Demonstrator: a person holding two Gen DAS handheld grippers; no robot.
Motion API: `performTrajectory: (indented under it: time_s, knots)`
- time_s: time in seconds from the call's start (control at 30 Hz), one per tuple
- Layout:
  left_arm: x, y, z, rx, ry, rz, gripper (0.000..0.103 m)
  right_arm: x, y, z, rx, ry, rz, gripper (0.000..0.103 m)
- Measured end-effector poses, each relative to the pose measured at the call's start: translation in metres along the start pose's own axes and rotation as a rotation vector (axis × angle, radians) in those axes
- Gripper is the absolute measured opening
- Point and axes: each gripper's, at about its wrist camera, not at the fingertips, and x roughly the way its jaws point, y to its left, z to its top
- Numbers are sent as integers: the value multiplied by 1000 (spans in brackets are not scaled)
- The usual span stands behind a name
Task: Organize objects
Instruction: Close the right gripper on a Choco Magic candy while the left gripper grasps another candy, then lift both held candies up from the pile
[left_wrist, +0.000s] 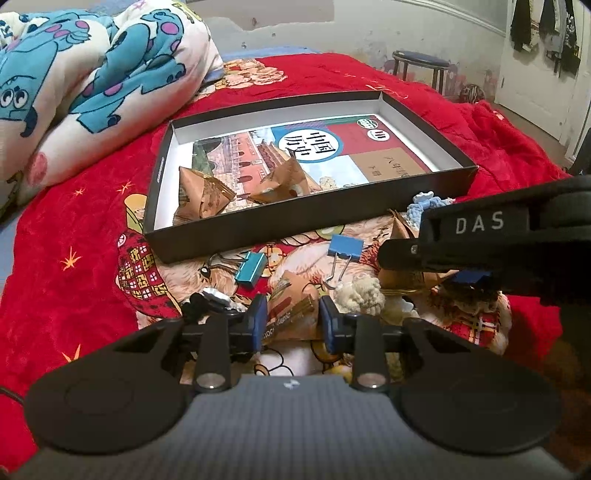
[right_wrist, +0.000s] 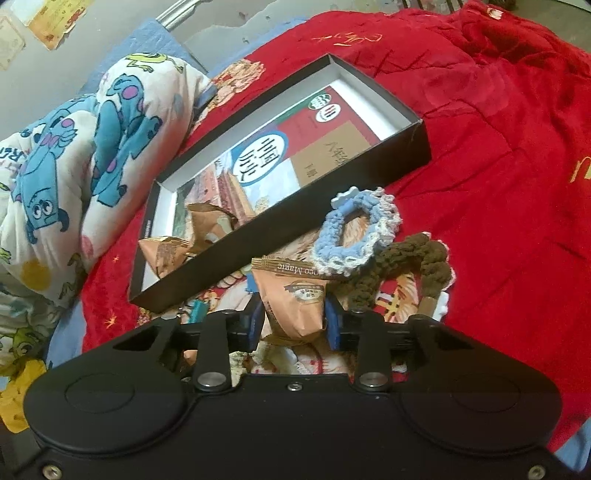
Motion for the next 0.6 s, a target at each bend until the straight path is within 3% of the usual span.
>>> performTrajectory:
  time_s: [0.4,0.6]
  knots:
    - [-9,5,4,-19,0,-8,28,-11,10,-1,-9,-7,107,33]
    - [-6,6,4,-29,9,-8,26,-13,13,0,-21,-19,118,32]
